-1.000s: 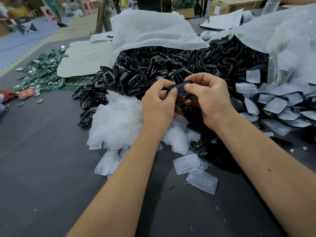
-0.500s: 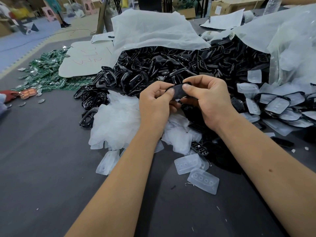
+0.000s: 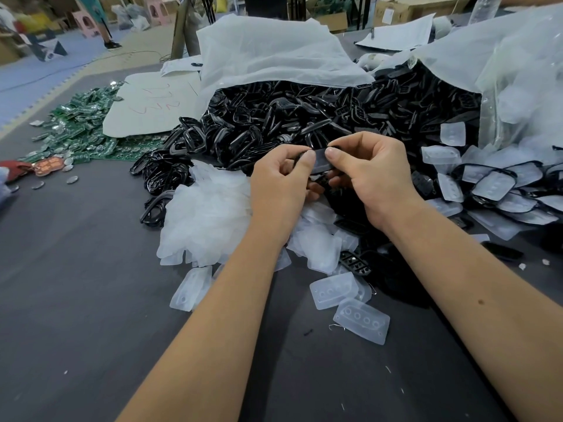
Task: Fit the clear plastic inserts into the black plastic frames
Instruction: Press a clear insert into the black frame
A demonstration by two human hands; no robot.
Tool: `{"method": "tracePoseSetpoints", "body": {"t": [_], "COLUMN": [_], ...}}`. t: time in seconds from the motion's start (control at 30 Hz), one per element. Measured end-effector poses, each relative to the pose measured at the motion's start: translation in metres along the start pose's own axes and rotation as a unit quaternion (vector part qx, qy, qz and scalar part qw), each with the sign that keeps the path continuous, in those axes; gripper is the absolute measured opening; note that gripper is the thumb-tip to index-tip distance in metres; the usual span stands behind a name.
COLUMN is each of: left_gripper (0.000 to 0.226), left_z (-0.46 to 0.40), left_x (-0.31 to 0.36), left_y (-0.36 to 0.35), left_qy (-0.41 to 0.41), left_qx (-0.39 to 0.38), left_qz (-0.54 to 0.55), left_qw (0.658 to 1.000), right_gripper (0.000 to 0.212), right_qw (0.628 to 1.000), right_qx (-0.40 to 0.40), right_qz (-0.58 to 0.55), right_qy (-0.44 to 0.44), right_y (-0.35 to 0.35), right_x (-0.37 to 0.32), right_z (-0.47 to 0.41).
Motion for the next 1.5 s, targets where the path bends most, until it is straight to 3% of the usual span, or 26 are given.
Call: {"method": "tracePoseSetpoints", "body": {"t": [0.1, 0.37, 0.53, 0.73, 1.5], "left_gripper": [0.009, 0.013, 0.016, 0.015, 0.028], "left_z": [0.0004, -0.0013, -0.0006, -0.0003, 0.0014], "left_x": [-0.0001, -0.0001, 0.0002, 0.001, 0.0035], "left_y": [-0.0024, -0.0023, -0.0023, -0.0028, -0.0027], "left_qy": [-0.02, -0.02, -0.011, -0.018, -0.014], "left_qx": [-0.011, -0.011, -0.008, -0.006, -0.019], "left_qz": [-0.047, -0.032, -0.007, -0.016, -0.046], "left_qw": [0.999, 0.999, 1.0, 1.0, 0.999], "right_gripper": [0.008, 0.008, 0.031, 0.008, 0.013], "right_qw": [1.0, 1.0, 0.996, 0.999, 0.995], "right_qx": [-0.002, -0.016, -0.024, -0.034, -0.039], "right_qz": [0.004, -0.012, -0.072, -0.028, 0.089], "right_qy": [0.003, 0.0, -0.053, -0.028, -0.002], "right_y": [0.0013, 0.004, 0.0037, 0.0053, 0.0067], "right_x": [0.0006, 0.0011, -0.0018, -0.0009, 0.0007], "right_z": [-0.0004, -0.0026, -0.0053, -0.0037, -0.0064]}}
Point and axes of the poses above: each hand's wrist, its own z-axis away from the middle knuckle, its own y-axis out of the back of the hand, x = y × z, the point moved 2 cm from there along -z, towards the middle knuckle, and after that the axes turned 13 degrees about -z, right-handed, at the moved point
